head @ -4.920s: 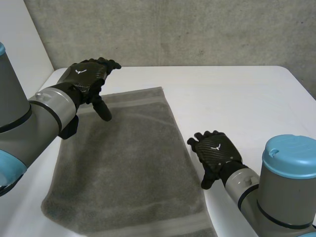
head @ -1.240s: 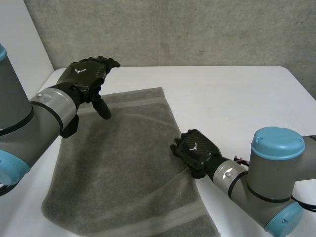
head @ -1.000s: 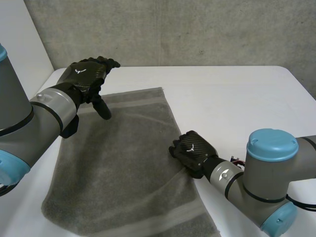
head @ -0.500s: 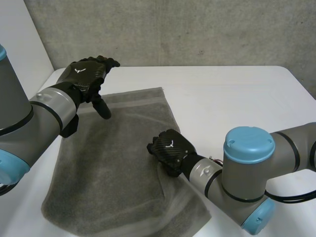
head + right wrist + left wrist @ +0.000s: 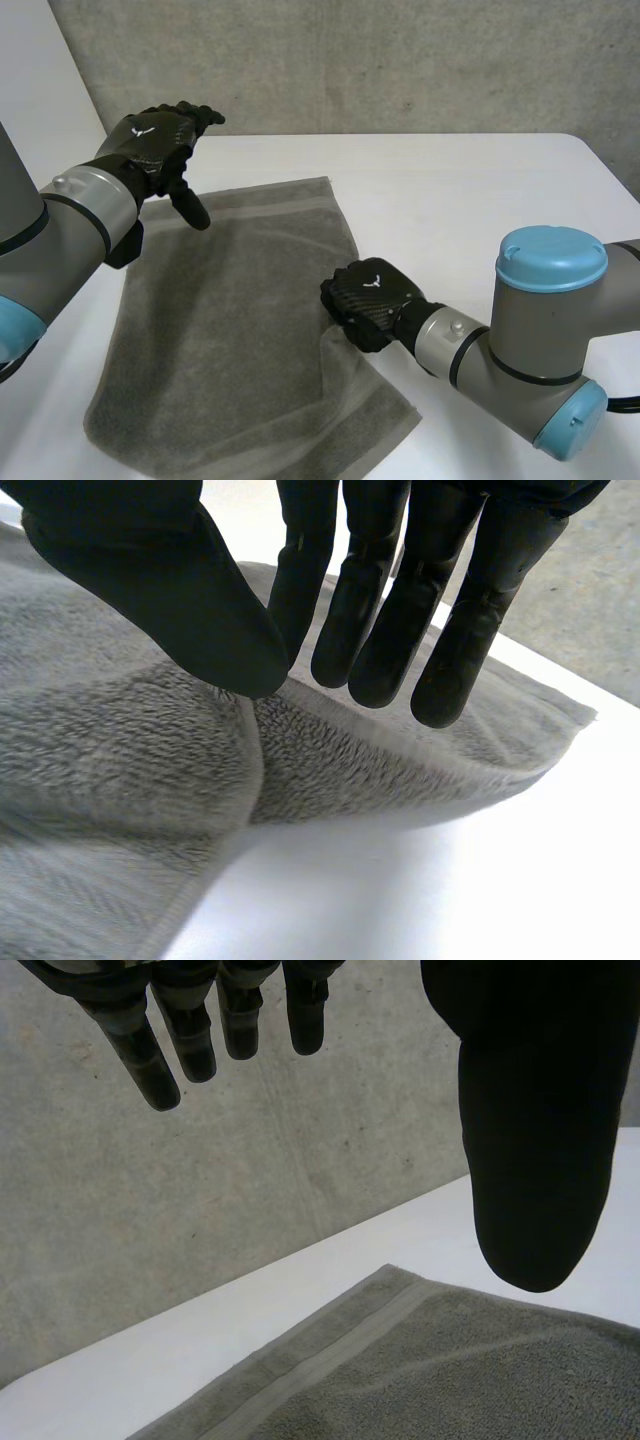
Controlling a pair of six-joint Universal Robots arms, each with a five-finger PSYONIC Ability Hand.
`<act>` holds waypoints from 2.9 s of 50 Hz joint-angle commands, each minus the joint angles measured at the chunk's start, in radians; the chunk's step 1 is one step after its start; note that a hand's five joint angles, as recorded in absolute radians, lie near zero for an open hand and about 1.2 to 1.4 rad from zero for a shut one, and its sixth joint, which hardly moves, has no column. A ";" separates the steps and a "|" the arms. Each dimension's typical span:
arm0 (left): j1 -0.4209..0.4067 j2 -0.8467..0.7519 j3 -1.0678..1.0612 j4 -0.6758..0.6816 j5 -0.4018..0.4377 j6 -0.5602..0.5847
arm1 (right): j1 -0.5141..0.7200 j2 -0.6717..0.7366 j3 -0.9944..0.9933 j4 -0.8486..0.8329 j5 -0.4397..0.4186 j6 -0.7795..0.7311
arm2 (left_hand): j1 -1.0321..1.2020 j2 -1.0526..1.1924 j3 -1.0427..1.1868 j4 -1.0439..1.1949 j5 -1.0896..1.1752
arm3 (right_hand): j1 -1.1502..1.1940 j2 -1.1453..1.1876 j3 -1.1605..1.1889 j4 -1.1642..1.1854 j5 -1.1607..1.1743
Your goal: Fold the laundry
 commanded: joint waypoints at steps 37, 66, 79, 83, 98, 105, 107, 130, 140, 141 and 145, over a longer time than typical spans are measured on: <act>-0.029 -0.171 0.035 0.092 0.072 0.035 | -0.135 -0.310 -0.034 0.242 0.073 0.279 | 0.002 0.016 0.011 0.014 -0.024 | -0.437 -0.640 -0.644 -0.654 -0.621; 0.057 0.054 -0.215 0.092 0.074 0.038 | 0.088 0.275 -0.365 0.144 0.278 0.279 | -0.004 0.011 0.005 0.008 -0.030 | -0.183 -0.387 -0.390 -0.400 -0.367; 0.071 -0.031 -0.082 0.140 0.075 0.041 | 0.083 -0.053 -0.307 0.130 0.326 0.244 | -0.001 0.014 0.008 0.011 -0.027 | 0.425 0.221 0.217 0.207 0.241; 0.065 -0.146 0.058 0.152 0.084 0.040 | 0.080 -0.189 -0.247 0.190 0.258 0.217 | 0.005 0.019 0.014 0.017 -0.022 | 0.425 0.221 0.217 0.207 0.241; -0.053 -0.646 0.557 0.006 0.707 0.034 | 0.077 -0.464 -0.075 0.283 0.129 0.181 | 0.008 0.022 0.017 0.020 -0.019 | 0.425 0.221 0.217 0.207 0.241; -0.096 -0.702 0.554 -0.026 0.768 0.035 | 0.066 -0.475 -0.081 0.265 0.132 0.158 | 0.086 0.101 0.096 0.099 0.060 | 0.425 0.221 0.217 0.207 0.241; -0.096 -0.709 0.555 -0.034 0.770 0.035 | 0.051 -0.475 -0.081 0.259 0.132 0.152 | 0.380 0.395 0.390 0.393 0.354 | 0.425 0.221 0.217 0.207 0.241; -0.059 -0.504 0.597 0.147 0.074 0.043 | -0.058 -0.371 -0.261 0.187 0.129 0.137 | 1.217 1.232 1.226 1.229 1.191 | 0.425 0.221 0.217 0.207 0.241; -0.007 -0.191 0.170 0.244 0.020 0.075 | -0.049 -0.366 -0.316 0.182 0.086 0.138 | 1.217 1.232 1.226 1.229 1.191 | 0.425 0.221 0.217 0.207 0.241; -0.007 -0.161 0.109 0.258 0.021 0.075 | -0.046 -0.366 -0.339 0.187 0.054 0.137 | 1.217 1.232 1.226 1.229 1.191 | 0.425 0.221 0.217 0.207 0.241; -0.003 -0.139 0.038 0.313 0.023 0.072 | -0.058 -0.369 -0.408 0.216 -0.111 0.132 | 0.818 0.833 0.827 0.830 0.792 | 0.425 0.221 0.217 0.207 0.241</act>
